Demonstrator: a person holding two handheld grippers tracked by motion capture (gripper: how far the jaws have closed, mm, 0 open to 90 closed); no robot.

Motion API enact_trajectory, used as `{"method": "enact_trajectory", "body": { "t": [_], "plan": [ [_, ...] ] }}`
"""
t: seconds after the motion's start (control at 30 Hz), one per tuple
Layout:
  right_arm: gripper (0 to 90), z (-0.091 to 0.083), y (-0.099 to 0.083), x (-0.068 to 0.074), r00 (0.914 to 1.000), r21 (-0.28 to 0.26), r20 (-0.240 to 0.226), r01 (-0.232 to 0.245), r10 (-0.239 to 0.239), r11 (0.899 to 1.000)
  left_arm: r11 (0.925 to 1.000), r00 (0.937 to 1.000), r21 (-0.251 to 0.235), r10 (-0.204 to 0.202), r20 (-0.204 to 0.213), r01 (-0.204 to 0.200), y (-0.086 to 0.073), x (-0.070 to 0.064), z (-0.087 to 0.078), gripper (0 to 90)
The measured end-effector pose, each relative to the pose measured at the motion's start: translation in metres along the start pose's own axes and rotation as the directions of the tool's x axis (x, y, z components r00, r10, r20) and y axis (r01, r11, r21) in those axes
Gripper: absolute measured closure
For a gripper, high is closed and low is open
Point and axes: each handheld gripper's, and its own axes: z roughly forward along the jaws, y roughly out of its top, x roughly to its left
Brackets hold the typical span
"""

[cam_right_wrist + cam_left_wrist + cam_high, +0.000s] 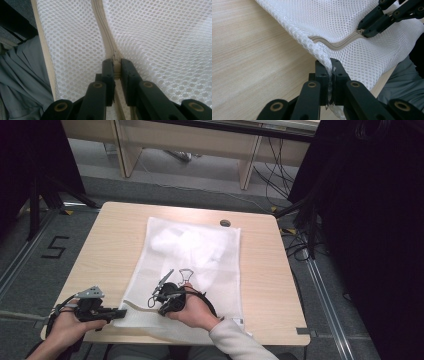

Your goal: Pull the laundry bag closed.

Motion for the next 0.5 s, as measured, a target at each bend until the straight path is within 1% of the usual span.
{"method": "enact_trajectory", "body": {
  "t": [0.2, 0.27, 0.37, 0.43, 0.47, 0.5],
  "plan": [
    [82.3, -0.0007, -0.0011, -0.0010, 1.0000, 0.000, -0.005, 0.008, -0.008, 1.000, 1.0000, 1.0000, 0.006, -0.002, 0.007, 0.002, 0.0002, -0.0002, 0.0002, 85.3],
    [82.3, -0.0012, -0.0013, -0.0012, 0.9999, 0.003, 0.000, 0.014, -0.014, 1.000, 1.0000, 1.0000, 0.005, -0.002, 0.008, 0.002, 0.0001, -0.0003, 0.0000, 85.3],
    [82.3, -0.0028, -0.0022, -0.0016, 1.0000, 0.004, -0.003, 0.005, -0.005, 1.000, 1.0000, 0.9999, 0.004, -0.003, 0.011, 0.003, 0.0002, -0.0003, 0.0002, 85.3],
    [82.3, -0.0035, -0.0027, -0.0019, 0.9999, 0.010, -0.005, 0.010, -0.010, 1.000, 1.0000, 1.0000, 0.002, -0.005, 0.009, 0.005, 0.0001, -0.0008, 0.0004, 85.3],
    [82.3, -0.0035, -0.0030, -0.0015, 1.0000, 0.013, 0.005, 0.001, -0.001, 1.000, 1.0000, 0.9999, 0.006, -0.004, 0.010, 0.004, 0.0001, -0.0002, 0.0000, 85.3],
    [82.3, -0.0036, -0.0036, -0.0024, 0.9999, 0.010, -0.002, 0.010, -0.010, 1.000, 1.0000, 0.9999, 0.006, -0.004, 0.010, 0.004, 0.0001, -0.0001, -0.0001, 85.3]
  ]
}}
